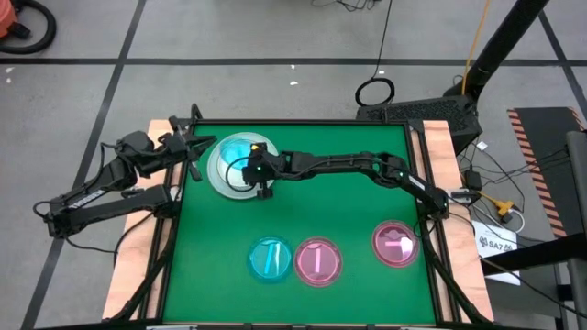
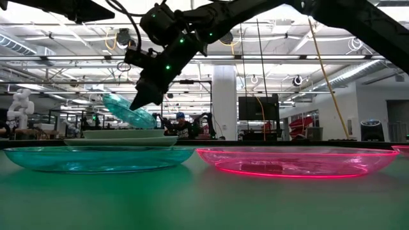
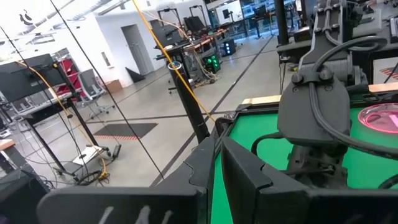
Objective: Stack plastic plates
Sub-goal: Stack the top blue plate on top of the white plate, then stack the left pink plate on top of the blue plate
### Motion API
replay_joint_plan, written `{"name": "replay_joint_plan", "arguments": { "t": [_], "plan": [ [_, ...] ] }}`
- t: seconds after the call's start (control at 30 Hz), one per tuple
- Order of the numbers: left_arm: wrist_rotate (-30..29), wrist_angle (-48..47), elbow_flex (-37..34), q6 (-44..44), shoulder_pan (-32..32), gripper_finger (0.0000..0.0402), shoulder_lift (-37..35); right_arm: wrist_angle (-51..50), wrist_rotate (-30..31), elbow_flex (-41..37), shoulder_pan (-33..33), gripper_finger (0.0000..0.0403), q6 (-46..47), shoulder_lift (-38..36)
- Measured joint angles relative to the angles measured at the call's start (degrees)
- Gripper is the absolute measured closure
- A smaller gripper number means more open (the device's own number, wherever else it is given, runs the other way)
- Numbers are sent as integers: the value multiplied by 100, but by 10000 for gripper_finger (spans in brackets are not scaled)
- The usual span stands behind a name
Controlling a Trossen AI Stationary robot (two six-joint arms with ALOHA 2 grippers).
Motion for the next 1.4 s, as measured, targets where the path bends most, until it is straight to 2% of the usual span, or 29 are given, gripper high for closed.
{"name": "replay_joint_plan", "arguments": {
  "t": [0.13,0.43,0.63,0.73,0.83,1.03,1.17,1.27,1.4],
  "plan": [
    [2,-17,0,-2,0,364,-1,55,7,2,7,398,-60,17],
    [1,-52,0,-4,0,364,-2,58,20,0,7,353,184,17],
    [2,-96,0,-42,0,364,-2,-142,489,-4,53,330,528,-131],
    [1,-143,0,-63,0,364,1,-730,716,-2,144,326,917,-349],
    [2,-186,0,-142,0,364,-2,-1767,768,-2,279,326,1502,-552],
    [2,-348,0,-624,-2,364,209,-4548,755,-2,555,326,3053,-1045],
    [3,-464,2,-921,-7,364,715,-6304,779,-13,839,326,4034,-1242],
    [1,-466,2,-1267,-39,364,1159,-6726,983,-39,1170,326,4329,-1525],
    [2,-413,2,-1960,-314,364,1689,-6367,1204,-392,1612,325,4495,-2076]
  ]
}}
